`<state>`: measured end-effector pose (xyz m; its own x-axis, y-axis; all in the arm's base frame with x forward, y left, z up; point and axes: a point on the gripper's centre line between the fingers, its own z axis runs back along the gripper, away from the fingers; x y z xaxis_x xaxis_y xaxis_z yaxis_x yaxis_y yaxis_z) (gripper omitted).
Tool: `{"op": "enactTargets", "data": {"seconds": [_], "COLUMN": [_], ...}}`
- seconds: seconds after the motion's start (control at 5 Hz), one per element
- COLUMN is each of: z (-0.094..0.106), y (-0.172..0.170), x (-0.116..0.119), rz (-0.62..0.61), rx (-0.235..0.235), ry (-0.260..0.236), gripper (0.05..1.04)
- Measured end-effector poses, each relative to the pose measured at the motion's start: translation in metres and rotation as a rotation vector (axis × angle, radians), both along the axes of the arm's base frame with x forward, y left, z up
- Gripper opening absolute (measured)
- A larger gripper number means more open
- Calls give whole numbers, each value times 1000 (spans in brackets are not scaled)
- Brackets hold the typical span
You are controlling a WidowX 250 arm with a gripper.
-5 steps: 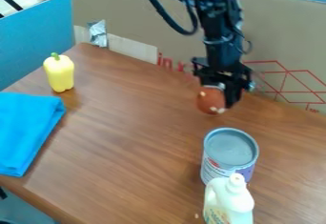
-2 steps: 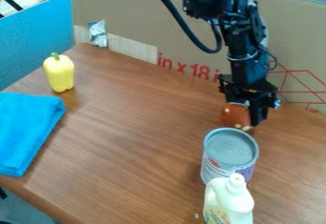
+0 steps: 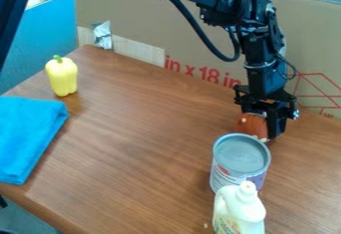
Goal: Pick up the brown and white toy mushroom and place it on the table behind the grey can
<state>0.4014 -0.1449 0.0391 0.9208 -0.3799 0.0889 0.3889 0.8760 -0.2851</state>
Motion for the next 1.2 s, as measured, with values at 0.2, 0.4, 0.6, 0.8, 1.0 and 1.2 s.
{"op": "enactTargets", "data": {"seconds": [0.2, 0.4, 0.6, 0.8, 1.0, 1.2], "z": [0, 1, 15, 44, 55, 74], "y": [0, 6, 17, 31, 48, 60], "x": [-2, -19, -29, -28, -18, -6], "rz": [-10, 36, 82, 141, 219, 254], "rx": [21, 0, -56, -91, -121, -127], "ry": [20, 14, 20, -31, -54, -80], "gripper": [942, 993, 996, 997, 998, 998]}}
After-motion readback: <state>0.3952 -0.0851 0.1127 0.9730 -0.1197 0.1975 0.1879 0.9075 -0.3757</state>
